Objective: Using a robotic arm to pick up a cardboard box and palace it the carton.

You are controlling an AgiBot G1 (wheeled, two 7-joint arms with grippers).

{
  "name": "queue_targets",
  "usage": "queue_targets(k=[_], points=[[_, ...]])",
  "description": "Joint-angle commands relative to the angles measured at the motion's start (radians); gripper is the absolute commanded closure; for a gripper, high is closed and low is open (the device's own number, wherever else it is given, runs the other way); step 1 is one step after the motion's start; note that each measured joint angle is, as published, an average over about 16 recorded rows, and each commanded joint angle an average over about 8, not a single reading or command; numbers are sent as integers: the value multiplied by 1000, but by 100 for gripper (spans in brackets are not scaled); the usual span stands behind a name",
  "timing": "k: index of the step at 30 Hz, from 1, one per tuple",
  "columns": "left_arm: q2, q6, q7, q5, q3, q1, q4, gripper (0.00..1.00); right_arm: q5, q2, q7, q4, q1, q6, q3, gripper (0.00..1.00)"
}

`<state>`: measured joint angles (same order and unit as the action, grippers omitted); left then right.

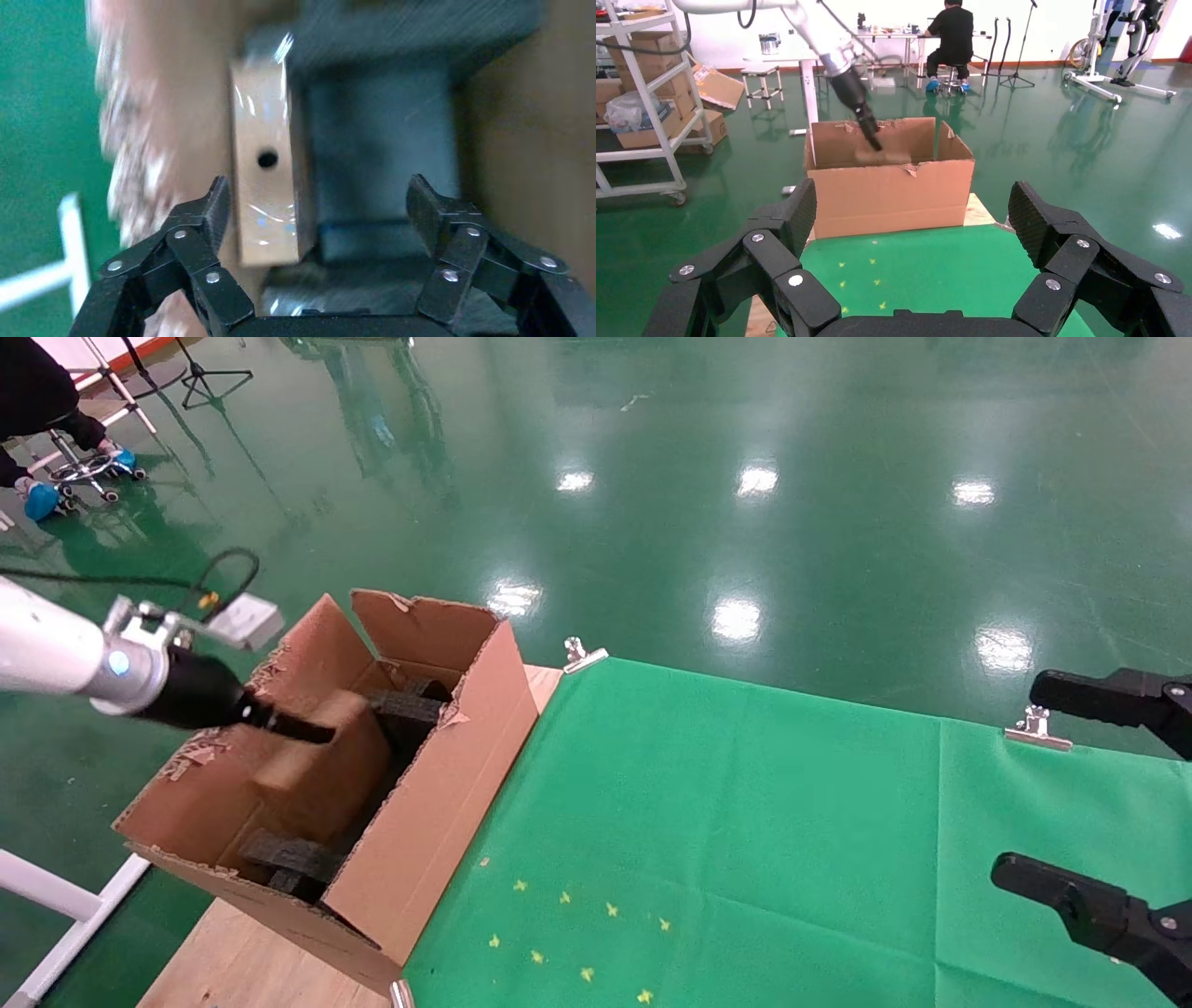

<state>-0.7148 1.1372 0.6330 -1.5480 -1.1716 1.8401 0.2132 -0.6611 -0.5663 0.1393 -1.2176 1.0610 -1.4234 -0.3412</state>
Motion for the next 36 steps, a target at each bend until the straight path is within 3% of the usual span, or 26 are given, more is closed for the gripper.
queue_targets(k=[1, 10, 20, 36], points=[[17, 19, -19, 18, 13, 24, 28, 0, 0, 0, 0, 0, 0, 0, 0, 0], [98, 201, -76, 193, 94, 14, 149, 0, 0, 0, 0, 0, 0, 0, 0, 0], [97, 209, -83, 207, 109, -5, 178, 0, 0, 0, 0, 0, 0, 0, 0, 0], [99, 250, -176, 366, 310, -199, 408, 0, 0, 0, 0, 0, 0, 0, 0, 0]])
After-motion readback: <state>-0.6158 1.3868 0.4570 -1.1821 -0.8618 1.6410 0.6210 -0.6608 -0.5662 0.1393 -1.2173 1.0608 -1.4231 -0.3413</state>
